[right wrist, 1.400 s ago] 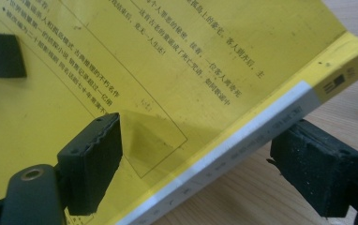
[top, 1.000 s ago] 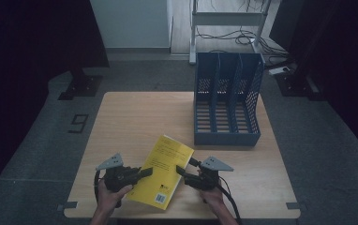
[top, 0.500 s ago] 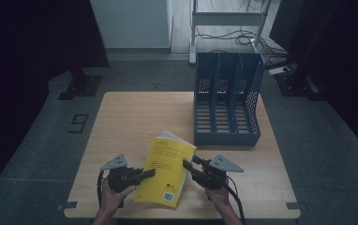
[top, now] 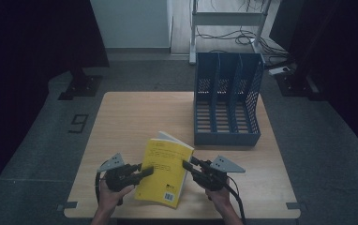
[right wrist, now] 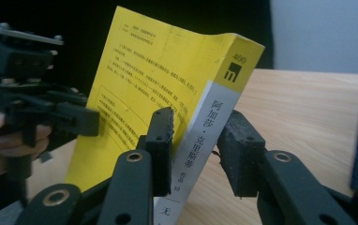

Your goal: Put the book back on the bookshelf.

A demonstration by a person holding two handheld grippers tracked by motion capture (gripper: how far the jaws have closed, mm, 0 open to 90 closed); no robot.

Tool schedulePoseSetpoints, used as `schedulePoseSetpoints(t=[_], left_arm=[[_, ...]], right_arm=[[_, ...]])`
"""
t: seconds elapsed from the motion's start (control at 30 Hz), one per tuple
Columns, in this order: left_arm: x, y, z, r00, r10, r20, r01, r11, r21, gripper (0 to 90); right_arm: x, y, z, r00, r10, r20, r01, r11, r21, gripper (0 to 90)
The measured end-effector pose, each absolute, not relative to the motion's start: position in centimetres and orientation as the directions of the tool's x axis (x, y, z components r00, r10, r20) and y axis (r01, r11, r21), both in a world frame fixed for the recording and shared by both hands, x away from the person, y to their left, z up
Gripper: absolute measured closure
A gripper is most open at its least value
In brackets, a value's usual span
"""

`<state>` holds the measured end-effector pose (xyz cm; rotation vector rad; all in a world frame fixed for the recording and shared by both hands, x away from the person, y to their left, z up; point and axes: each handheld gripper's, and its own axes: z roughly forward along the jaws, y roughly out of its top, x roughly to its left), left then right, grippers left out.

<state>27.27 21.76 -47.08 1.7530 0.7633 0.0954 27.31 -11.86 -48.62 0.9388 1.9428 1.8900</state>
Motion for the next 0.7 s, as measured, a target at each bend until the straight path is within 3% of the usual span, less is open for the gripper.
schedulePoseSetpoints(t=[0.33,0.7], left_arm=[[26.8,21.9,-46.4,0.787,0.546,-0.287,0.408,-0.113,0.906,67.6],[26.5,21.9,-46.2,0.782,0.558,-0.279,0.405,-0.115,0.907,78.0]], right_arm=[[26.4,-11.2,-47.8,-0.792,0.593,0.145,0.176,-0.006,0.984,66.0],[26.1,-11.1,-47.7,-0.81,0.574,0.12,0.148,0.002,0.989,64.5]])
